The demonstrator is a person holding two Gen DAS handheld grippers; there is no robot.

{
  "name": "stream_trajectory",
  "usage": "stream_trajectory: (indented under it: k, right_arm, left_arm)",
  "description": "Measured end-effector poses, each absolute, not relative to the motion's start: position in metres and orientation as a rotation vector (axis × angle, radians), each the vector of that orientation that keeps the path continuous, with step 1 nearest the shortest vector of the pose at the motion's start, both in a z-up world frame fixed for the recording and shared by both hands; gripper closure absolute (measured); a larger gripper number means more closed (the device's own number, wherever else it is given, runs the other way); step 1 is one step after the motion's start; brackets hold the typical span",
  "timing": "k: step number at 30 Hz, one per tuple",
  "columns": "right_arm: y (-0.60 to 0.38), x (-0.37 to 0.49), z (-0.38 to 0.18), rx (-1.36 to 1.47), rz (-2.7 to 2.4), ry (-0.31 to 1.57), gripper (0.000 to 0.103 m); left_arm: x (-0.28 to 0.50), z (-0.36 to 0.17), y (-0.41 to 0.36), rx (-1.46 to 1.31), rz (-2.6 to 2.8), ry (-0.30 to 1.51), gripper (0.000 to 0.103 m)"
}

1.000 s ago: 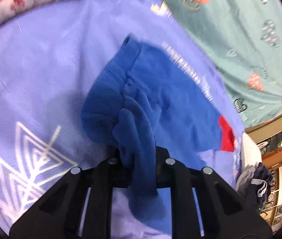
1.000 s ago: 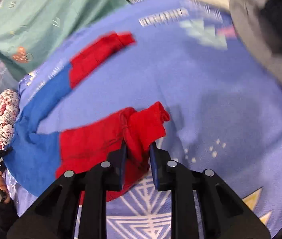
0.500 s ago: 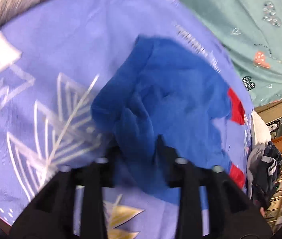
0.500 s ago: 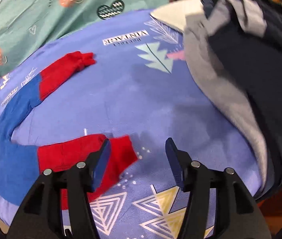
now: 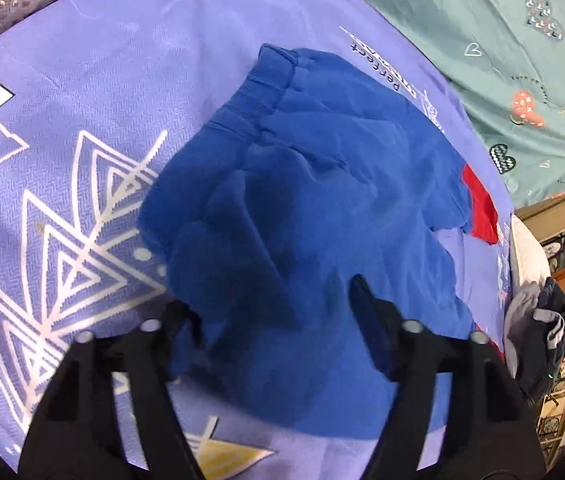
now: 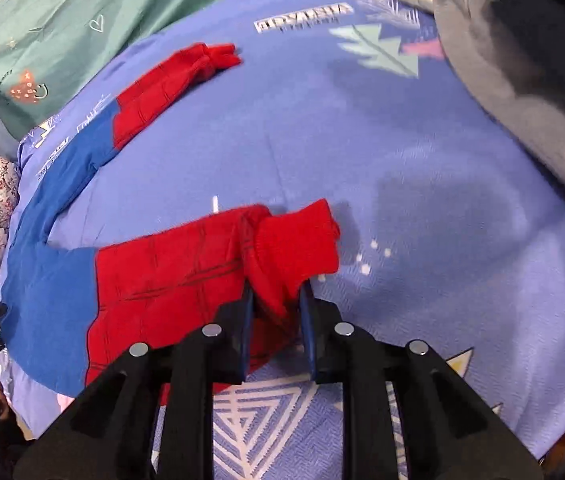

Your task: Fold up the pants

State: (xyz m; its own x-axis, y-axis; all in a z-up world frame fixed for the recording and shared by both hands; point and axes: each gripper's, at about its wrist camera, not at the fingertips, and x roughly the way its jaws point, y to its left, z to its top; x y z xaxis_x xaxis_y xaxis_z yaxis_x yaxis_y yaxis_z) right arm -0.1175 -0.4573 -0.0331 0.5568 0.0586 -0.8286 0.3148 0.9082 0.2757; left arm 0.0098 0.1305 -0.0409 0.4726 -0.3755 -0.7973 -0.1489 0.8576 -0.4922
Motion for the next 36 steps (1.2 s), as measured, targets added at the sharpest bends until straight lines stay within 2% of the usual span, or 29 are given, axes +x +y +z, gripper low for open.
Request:
stream_trajectory:
  k: [1,6,7,8,9,10,13,16,19,23,26,27,30,33,35,36]
  right_arm:
    - [-0.454,-0.122,-0.023,0.384,-0.157,0.946,0.083]
    - [-0.438,-0.147,0.034,0.21,-0.214,0.888,0.082]
    - [-0.44,-0.146,0.034,0.2,-0.229,0.905,0.076]
    - [-0.444,-0.142,0.03,0.182,-0.265,0.939,0.059]
    - [-0.449,-0.139,0.025,0.169,-0.314,0.954,0.052]
    - [-0.456,-0.139,0.019,0.163,-0.372,0.955,0.051]
    - [-0.468,-0.144,0.015,0.21,-0.406,0.909,0.051]
    - [-0.444,-0.145,0.022,0.248,-0.202,0.856,0.051]
    - [-0.411,-0.132,0.021,0.204,-0.055,0.873,0.051]
    - [-0.401,-0.108,-0.007,0.225,-0.03,0.97,0.051]
    - [-0.404,-0.1,-0.04,0.236,-0.054,1.086,0.051]
    - [-0.407,-0.098,-0.052,0.247,-0.052,1.126,0.05]
    - [-0.406,-0.104,-0.043,0.247,-0.036,1.082,0.05]
    - [-0.408,-0.105,-0.013,0.248,-0.014,0.97,0.05]
    - [-0.408,-0.1,-0.003,0.247,-0.013,0.938,0.046]
    - [-0.406,-0.095,0.0,0.244,-0.012,0.929,0.046]
  left_arm:
    - [0.01,-0.04,0.127,-0.526,-0.148,1.085,0.05]
    - [0.006,-0.037,0.122,-0.471,-0.14,1.098,0.051]
    - [0.006,-0.036,0.122,-0.463,-0.139,1.102,0.05]
    - [0.006,-0.036,0.122,-0.458,-0.137,1.107,0.05]
    - [0.004,-0.035,0.123,-0.459,-0.136,1.112,0.048]
    - [0.001,-0.034,0.125,-0.462,-0.135,1.112,0.048]
    - [-0.014,-0.017,0.139,-0.448,-0.11,1.078,0.048]
    - [-0.027,0.012,0.147,-0.415,-0.104,1.002,0.046]
    - [-0.029,0.036,0.132,-0.356,-0.166,0.923,0.031]
    - [-0.008,0.017,0.099,-0.303,-0.23,0.969,0.031]
    - [0.013,-0.034,0.093,-0.311,-0.206,1.124,0.031]
    - [0.014,-0.037,0.093,-0.306,-0.206,1.116,0.031]
    - [0.015,-0.027,0.092,-0.282,-0.23,1.124,0.031]
    - [0.027,0.006,0.101,-0.244,-0.234,1.047,0.03]
    - [0.044,0.03,0.108,-0.187,-0.19,0.986,0.023]
    - [0.06,0.043,0.111,-0.158,-0.195,0.955,0.015]
